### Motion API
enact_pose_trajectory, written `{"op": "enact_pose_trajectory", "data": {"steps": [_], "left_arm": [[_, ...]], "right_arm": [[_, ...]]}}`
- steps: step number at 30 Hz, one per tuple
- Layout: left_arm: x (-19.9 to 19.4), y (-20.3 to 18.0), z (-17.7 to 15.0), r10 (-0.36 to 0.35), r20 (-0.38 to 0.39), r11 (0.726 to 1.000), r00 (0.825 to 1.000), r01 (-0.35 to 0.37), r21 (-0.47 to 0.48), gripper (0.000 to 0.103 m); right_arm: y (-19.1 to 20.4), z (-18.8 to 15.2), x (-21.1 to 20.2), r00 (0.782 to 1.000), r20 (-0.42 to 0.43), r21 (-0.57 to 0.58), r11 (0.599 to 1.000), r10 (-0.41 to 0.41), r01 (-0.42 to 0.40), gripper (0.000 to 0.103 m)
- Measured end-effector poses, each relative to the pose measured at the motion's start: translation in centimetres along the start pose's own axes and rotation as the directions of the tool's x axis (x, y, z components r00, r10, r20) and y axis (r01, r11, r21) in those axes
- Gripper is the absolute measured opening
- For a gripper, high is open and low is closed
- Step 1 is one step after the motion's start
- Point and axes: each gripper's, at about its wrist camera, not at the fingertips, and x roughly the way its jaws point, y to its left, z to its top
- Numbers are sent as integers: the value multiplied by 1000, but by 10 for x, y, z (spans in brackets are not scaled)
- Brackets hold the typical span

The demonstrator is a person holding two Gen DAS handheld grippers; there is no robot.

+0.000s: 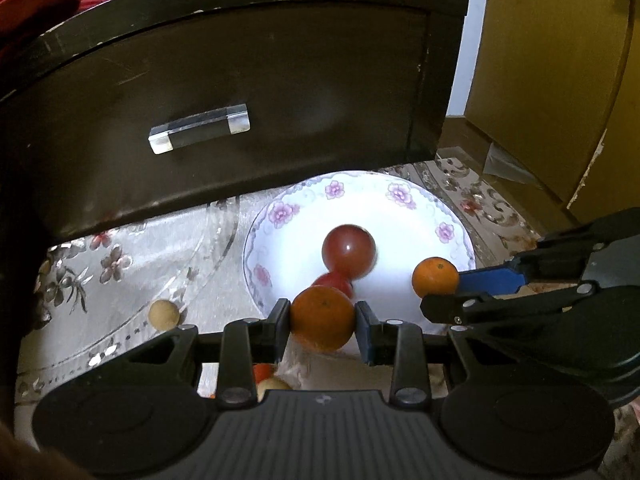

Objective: Organize fruits
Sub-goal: 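Carry both mandarins over the white plate, then lower both mandarins into the plate and open both grippers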

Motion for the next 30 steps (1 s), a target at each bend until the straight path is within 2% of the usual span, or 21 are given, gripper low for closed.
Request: {"op": "enact_pose_trajectory", "data": {"steps": [15,30], "left_arm": [[31,4,10,4,5,1000,1000,-4,-13,40],[34,8,13,3,18,1000,1000,-3,-30,40]], "right_arm": [[-13,12,28,999,-19,20,999,-32,33,21],[-13,14,38,999,-22,24,999,-29,30,23]]}}
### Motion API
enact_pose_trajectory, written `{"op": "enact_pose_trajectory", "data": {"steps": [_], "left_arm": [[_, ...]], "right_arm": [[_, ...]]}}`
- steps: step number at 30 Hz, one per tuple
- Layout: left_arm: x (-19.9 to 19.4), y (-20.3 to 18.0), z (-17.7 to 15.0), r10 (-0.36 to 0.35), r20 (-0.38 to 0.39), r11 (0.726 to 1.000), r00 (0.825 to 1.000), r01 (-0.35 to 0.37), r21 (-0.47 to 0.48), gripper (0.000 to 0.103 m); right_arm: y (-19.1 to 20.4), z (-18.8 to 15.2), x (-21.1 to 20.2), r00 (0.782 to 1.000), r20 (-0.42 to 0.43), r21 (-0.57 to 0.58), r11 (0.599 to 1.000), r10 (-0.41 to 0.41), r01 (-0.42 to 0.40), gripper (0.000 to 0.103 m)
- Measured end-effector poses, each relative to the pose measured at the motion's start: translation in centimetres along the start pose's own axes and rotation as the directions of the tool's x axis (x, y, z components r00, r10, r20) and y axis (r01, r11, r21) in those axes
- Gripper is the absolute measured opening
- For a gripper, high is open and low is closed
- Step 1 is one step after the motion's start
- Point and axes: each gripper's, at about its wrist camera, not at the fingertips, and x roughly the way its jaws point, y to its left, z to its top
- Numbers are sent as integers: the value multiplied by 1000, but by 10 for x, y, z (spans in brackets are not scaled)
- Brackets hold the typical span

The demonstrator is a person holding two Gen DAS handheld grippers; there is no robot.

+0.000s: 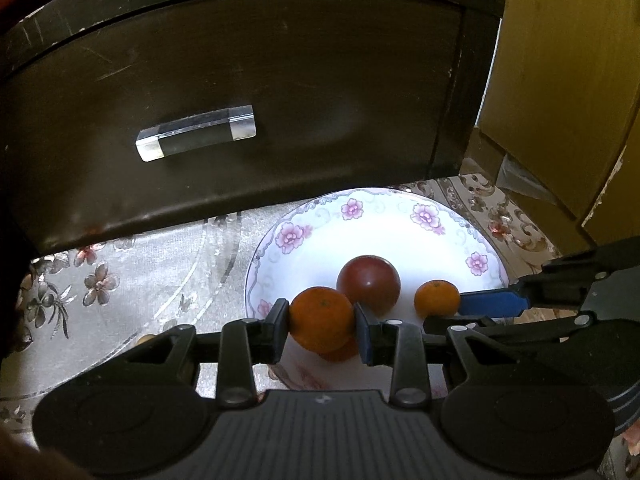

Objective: Organize fruits
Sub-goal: 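Lower both mandarins into the plate and open both grippers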

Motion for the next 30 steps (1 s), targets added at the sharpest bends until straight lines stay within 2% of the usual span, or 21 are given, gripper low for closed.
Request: {"op": "enact_pose_trajectory", "data": {"steps": [9,30], "left_arm": [[0,1,0,3,8,1000,1000,-3,-2,42],[-6,8,2,7,33,999,999,-6,-35,47]], "right_arm": [[-1,-1,0,1000,4,4,1000,5,-5,24],[-6,-1,-4,1000,22,27,1000,9,-10,36]]}}
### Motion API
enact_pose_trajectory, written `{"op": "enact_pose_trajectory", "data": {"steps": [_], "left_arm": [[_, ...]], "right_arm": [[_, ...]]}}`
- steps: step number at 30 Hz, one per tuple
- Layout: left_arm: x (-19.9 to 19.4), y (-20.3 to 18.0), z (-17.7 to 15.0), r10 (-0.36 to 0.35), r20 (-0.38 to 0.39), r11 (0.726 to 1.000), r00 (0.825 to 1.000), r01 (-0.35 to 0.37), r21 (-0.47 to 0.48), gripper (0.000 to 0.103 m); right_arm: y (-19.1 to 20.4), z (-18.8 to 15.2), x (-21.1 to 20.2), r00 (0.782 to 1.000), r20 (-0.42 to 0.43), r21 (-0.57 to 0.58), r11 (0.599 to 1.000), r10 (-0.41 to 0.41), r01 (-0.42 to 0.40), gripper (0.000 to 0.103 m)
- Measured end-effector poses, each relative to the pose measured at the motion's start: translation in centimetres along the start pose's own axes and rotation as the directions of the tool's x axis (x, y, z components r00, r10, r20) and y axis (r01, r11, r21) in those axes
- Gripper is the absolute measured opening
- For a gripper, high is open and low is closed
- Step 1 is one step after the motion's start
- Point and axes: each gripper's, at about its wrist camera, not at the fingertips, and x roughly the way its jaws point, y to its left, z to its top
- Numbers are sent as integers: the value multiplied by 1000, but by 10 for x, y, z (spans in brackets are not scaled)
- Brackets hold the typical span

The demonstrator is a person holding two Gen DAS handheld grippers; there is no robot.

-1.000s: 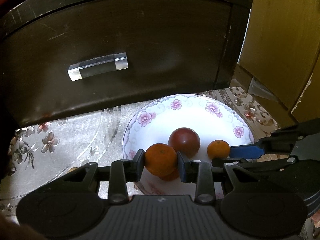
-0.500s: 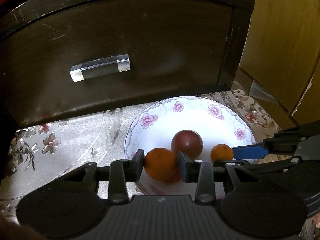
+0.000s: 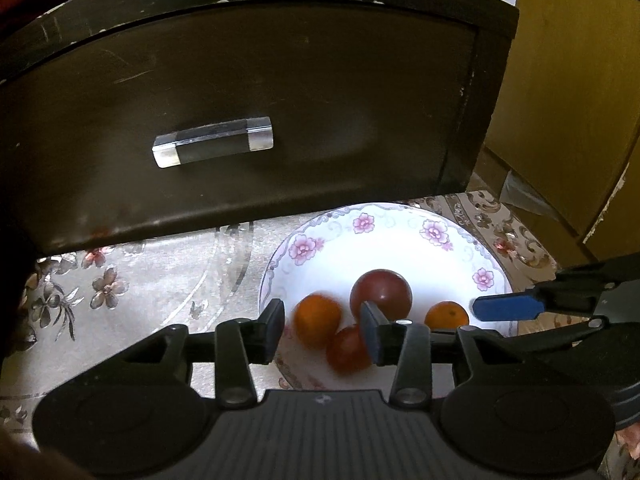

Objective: Organize fruits
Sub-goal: 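Lower both mandarins into the plate and open both grippers, then lift both grippers away from the plate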

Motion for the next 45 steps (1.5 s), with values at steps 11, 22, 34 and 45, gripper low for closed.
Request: {"op": "enact_pose_trajectory", "data": {"steps": [11,22,34,45], "left_arm": [[-20,5,5,18,28,1000,999,-17,-14,47],[-61,16,-7,62,19,998,998,-61,-10,49],[-100,38,-55,109,-59,994,992,-111,-25,53],[-100,52,-80,106,-118,994,987,-109,-17,55]], "right_arm": [[-2,0,-9,1000,15,29,999,25,-25,37],[8,-4,-30,997,50,12,998,66,-66,45],[61,-27,-47,984,13,-147,974,176,-172,44],[89,-42,-33,975,-53,-207,952,218,-224,44]]}}
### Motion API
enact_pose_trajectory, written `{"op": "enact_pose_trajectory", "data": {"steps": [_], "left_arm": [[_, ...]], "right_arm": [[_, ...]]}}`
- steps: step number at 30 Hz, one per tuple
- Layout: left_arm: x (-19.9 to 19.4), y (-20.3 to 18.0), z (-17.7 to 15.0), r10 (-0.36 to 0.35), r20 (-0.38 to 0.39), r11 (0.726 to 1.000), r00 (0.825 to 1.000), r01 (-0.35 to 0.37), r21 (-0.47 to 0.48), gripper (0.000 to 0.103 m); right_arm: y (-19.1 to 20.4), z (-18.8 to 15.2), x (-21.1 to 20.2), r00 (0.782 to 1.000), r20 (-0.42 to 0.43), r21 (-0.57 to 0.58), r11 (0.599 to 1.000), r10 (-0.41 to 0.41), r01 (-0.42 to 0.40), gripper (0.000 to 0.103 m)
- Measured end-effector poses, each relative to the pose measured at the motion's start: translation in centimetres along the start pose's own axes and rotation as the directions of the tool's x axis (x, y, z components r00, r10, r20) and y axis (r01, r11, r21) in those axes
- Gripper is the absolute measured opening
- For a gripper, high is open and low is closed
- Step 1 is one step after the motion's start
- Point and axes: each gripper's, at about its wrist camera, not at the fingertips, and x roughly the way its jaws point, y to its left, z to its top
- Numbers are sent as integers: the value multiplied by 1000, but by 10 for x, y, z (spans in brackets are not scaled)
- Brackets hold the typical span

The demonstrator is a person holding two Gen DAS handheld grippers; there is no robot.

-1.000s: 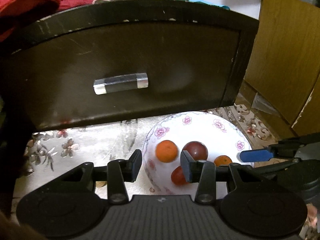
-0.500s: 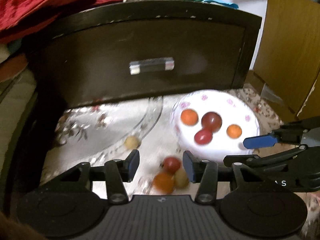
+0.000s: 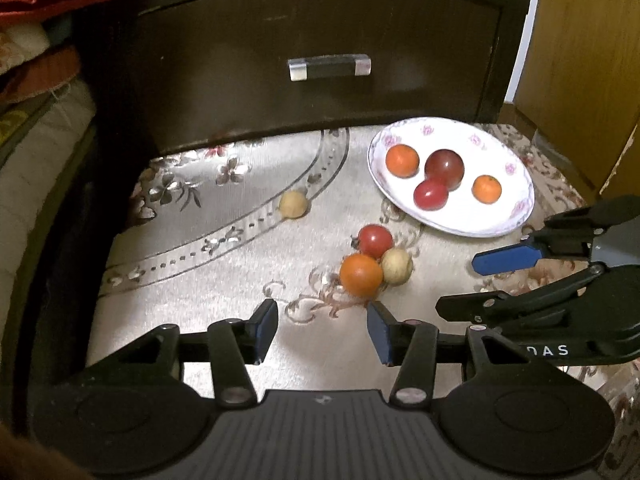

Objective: Organize fruits
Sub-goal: 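Lift both grippers away from the plate, then grasp the orange fruit with the left gripper while the right gripper grasps the brown potato-like fruit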

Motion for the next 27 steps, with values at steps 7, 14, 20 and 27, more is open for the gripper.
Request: {"op": "enact_pose_trajectory", "data": {"steps": [7,14,20,27], "left_arm": [[5,3,-3,-17,-15,1000,1000,17,7,56],[8,6,-3,-30,-20,1000,999,30,1,56],[11,5,-2,-45,-21,999,999,45,8,56],[16,4,-3,-49,-26,999,998,49,10,56]], "right_arm": [[6,6,17,1000,-6,-30,999,15,-15,34],[9,12,37,1000,-14,-43,999,16,-17,26],[10,17,46,1000,-4,-47,999,10,-10,22],[14,20,51,1000,5,-65,998,-2,2,21]]}}
